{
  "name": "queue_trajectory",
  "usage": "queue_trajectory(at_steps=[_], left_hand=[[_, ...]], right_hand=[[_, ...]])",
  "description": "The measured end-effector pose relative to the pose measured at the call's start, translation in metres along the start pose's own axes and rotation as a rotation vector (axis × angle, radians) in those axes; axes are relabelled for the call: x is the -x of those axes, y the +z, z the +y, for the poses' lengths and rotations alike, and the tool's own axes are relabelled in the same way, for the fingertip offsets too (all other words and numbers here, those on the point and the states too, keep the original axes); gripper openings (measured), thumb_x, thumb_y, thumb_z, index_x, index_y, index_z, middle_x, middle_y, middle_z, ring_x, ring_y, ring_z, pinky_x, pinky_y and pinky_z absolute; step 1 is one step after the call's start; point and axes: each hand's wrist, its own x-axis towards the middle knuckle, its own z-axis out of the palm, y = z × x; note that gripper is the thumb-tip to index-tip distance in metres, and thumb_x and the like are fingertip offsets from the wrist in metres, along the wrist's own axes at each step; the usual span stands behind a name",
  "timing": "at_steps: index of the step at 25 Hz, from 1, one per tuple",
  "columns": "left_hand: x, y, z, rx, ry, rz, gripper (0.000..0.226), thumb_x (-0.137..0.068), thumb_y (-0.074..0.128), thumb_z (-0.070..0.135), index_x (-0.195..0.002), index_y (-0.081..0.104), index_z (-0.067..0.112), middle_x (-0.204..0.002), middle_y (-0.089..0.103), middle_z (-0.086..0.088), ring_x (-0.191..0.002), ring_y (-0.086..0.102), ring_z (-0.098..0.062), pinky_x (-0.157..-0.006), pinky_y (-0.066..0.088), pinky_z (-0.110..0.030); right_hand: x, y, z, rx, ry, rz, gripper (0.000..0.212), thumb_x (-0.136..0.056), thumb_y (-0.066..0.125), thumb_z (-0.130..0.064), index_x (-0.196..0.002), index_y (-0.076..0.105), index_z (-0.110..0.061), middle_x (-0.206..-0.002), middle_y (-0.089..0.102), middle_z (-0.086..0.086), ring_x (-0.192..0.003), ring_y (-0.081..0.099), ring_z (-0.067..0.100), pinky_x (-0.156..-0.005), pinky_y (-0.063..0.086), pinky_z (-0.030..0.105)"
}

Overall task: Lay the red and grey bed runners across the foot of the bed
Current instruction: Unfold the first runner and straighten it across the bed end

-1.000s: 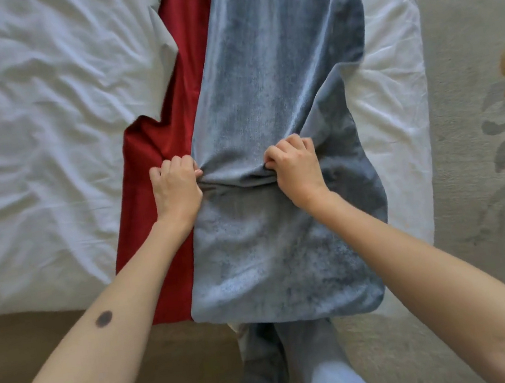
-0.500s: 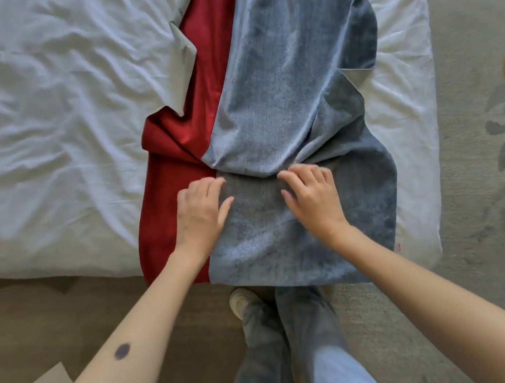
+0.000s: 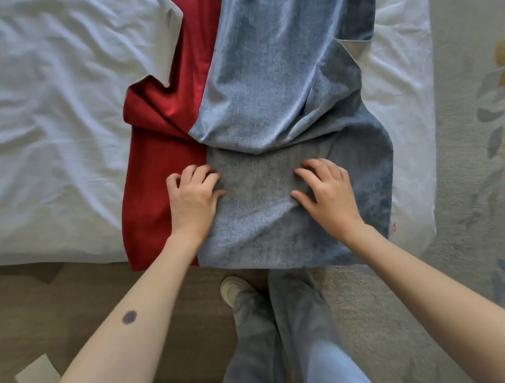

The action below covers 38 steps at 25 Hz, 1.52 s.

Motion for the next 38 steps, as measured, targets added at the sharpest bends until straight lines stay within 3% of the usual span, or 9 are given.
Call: queue_trajectory(at_steps=[3,6,10,14,21,25,33,36,38], left_hand=[[-0.005,0.009,0.001,-0.001,-0.020,0.068,0.010,-0.083,0.060,0.021,-0.081,0.065,0.012,-0.087,0.069,-0.003,-0.093,0.059,-0.029,-0.085,0.037,-0.045],[-0.005,0.013,0.000,0.010,-0.037,0.080,0.012,-0.085,0.057,0.021,-0.079,0.061,0.012,-0.082,0.065,-0.004,-0.089,0.057,-0.029,-0.086,0.037,-0.044],[0.006,0.005,-0.001,0.059,-0.001,0.079,0.009,-0.085,0.056,0.019,-0.080,0.060,0.013,-0.081,0.064,-0.004,-0.087,0.057,-0.027,-0.087,0.035,-0.042],[0.037,-0.008,-0.003,0.058,0.034,0.030,0.006,-0.084,0.059,0.016,-0.079,0.059,0.013,-0.079,0.062,-0.003,-0.084,0.057,-0.025,-0.085,0.037,-0.041],[0.135,0.000,-0.016,0.018,0.035,-0.091,0.016,-0.071,0.074,0.008,-0.073,0.059,0.013,-0.071,0.063,-0.002,-0.073,0.060,-0.025,-0.075,0.045,-0.040],[0.146,0.005,-0.027,0.005,0.013,-0.102,0.016,-0.071,0.074,0.007,-0.073,0.059,0.013,-0.069,0.062,-0.001,-0.072,0.060,-0.024,-0.075,0.044,-0.039],[0.142,0.020,-0.031,-0.031,0.040,-0.136,0.016,-0.070,0.075,0.009,-0.073,0.060,0.013,-0.070,0.063,-0.001,-0.072,0.060,-0.025,-0.075,0.046,-0.040],[0.136,0.016,-0.031,-0.059,0.083,-0.180,0.019,-0.067,0.079,0.018,-0.071,0.061,0.013,-0.068,0.063,-0.001,-0.070,0.061,-0.025,-0.073,0.048,-0.040],[0.126,0.008,-0.031,-0.039,0.106,-0.176,0.019,-0.073,0.074,0.030,-0.072,0.063,0.015,-0.068,0.064,0.000,-0.069,0.061,-0.024,-0.071,0.046,-0.039]], right_hand=[[0.004,0.002,0.011,-0.147,-0.098,-0.063,0.042,-0.081,0.071,-0.028,-0.114,0.064,-0.003,-0.121,0.061,0.014,-0.118,0.053,0.031,-0.104,0.041,0.042],[-0.001,-0.001,0.024,-0.220,-0.161,-0.109,0.042,-0.074,0.077,-0.027,-0.108,0.068,-0.003,-0.117,0.063,0.014,-0.114,0.055,0.030,-0.103,0.043,0.040],[0.001,-0.004,0.021,-0.109,-0.253,0.021,0.006,-0.072,0.075,-0.004,-0.075,0.071,-0.005,-0.083,0.071,0.008,-0.087,0.066,0.032,-0.076,0.049,0.039],[0.021,-0.007,0.004,-0.086,-0.225,-0.032,0.008,-0.073,0.073,-0.002,-0.072,0.066,-0.008,-0.078,0.068,0.007,-0.079,0.064,0.030,-0.070,0.045,0.035],[0.113,0.019,-0.029,-0.006,-0.316,-0.273,0.015,-0.068,0.079,-0.013,-0.066,0.065,-0.017,-0.069,0.065,-0.002,-0.067,0.062,0.021,-0.065,0.039,0.027],[0.129,0.040,-0.047,0.021,-0.268,-0.296,0.020,-0.063,0.081,-0.010,-0.062,0.063,-0.018,-0.066,0.062,-0.004,-0.062,0.060,0.020,-0.062,0.039,0.025],[0.117,0.058,-0.048,0.069,-0.263,-0.330,0.021,-0.062,0.082,-0.009,-0.062,0.063,-0.017,-0.066,0.063,-0.003,-0.062,0.061,0.020,-0.061,0.044,0.026],[0.107,0.055,-0.047,0.060,-0.229,-0.477,0.006,-0.083,0.066,-0.019,-0.082,0.067,-0.013,-0.087,0.066,0.004,-0.085,0.062,0.025,-0.075,0.046,0.031],[0.096,0.043,-0.042,-0.015,-0.157,-0.487,0.018,-0.091,0.054,-0.025,-0.091,0.066,-0.013,-0.094,0.066,0.005,-0.092,0.060,0.025,-0.079,0.045,0.034]])
